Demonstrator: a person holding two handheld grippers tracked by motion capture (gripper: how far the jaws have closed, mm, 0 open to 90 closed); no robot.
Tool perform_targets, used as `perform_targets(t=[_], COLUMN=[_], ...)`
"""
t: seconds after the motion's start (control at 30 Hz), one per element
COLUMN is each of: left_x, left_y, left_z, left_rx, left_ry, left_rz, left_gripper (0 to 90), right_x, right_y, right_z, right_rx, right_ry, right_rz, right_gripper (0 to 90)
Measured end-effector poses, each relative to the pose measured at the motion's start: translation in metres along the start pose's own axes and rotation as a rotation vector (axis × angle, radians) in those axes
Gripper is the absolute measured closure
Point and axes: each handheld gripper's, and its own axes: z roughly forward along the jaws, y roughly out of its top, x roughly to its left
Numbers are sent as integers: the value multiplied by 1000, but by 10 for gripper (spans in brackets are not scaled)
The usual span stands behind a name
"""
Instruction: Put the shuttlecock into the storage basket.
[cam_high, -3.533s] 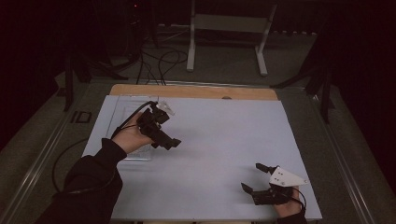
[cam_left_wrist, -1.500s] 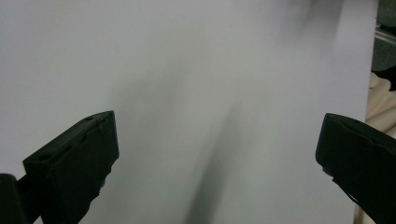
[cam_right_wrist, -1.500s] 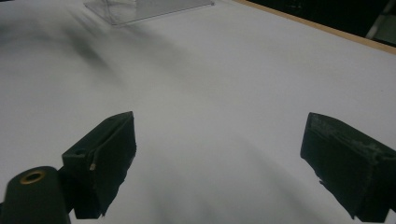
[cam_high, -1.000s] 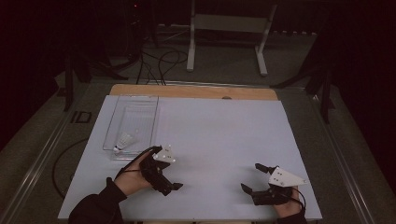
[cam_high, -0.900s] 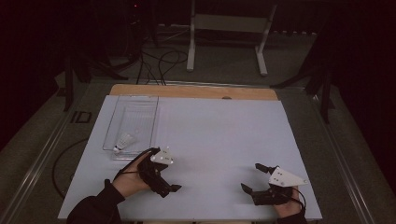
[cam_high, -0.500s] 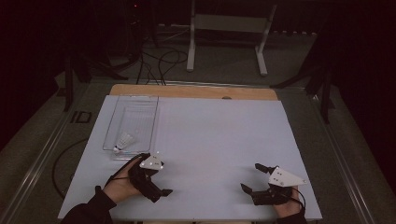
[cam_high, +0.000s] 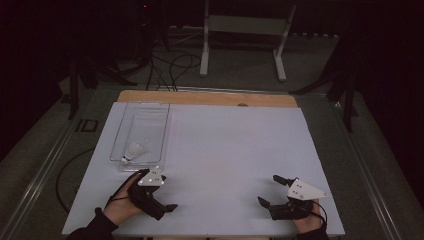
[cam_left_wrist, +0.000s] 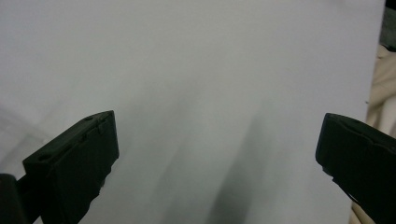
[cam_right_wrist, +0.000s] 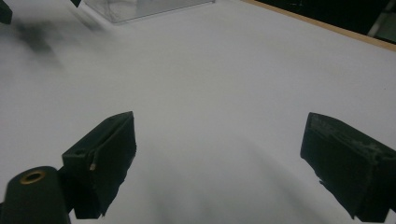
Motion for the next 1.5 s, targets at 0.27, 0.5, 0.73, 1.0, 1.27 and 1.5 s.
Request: perform_targets(t=[0.27,0.5,0.73,1.0,1.27,1.5], left_x=[2,2,4,8,10,9], left_y=[-12,-20,-29,-35,-38,-39], left_z=[-5,-6,-5,-6,-6,-7], left_rx=[-48,-89,-147,-177,-168,-157], left_ry=[35,65,94,112,108,116], left_rz=[-69,-74,-79,-107,-102,-92], left_gripper=[2,2,2,2,2,2], right_x=[0,-1,0,-1,-1,-1], right_y=[0,-1,-1,-2,-2,-2], right_z=[0,0,1,1,1,1], right_rx=[0,0,10,9,8,9], right_ry=[2,0,1,6,10,8], right_rz=[0,7,6,12,18,19], right_gripper=[105,105,105,105,105,105])
